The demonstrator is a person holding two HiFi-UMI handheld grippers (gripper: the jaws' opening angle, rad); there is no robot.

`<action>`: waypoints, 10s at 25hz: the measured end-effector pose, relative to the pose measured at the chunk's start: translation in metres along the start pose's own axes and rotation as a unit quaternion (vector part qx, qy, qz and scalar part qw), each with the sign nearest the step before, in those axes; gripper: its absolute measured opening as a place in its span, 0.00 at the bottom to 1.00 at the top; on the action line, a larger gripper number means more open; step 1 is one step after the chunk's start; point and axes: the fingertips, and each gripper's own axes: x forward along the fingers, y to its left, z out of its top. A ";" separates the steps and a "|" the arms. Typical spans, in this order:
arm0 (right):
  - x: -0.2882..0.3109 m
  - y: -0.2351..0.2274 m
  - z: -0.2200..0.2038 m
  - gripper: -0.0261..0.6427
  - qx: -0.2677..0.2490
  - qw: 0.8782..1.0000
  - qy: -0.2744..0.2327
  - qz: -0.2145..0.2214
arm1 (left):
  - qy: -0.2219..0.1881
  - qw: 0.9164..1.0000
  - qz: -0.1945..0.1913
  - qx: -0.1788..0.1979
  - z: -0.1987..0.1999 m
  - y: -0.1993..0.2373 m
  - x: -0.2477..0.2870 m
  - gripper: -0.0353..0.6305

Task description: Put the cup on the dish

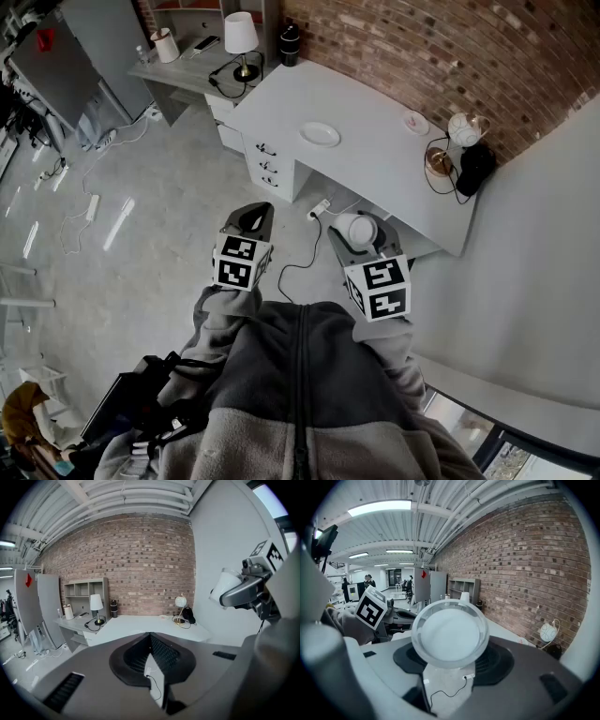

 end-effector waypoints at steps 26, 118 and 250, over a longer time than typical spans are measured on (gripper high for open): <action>-0.006 -0.008 -0.022 0.42 0.013 1.000 0.006 0.011 | 0.017 1.000 0.002 0.005 -0.009 -0.018 0.004 0.06; 0.329 -0.155 0.018 0.42 0.085 0.990 0.114 -0.012 | 0.088 0.989 -0.115 0.019 0.030 0.161 0.330 0.06; 0.212 -0.312 0.353 0.04 -0.026 0.924 -0.323 -0.204 | -0.281 0.957 -0.028 0.059 0.411 0.155 0.279 0.06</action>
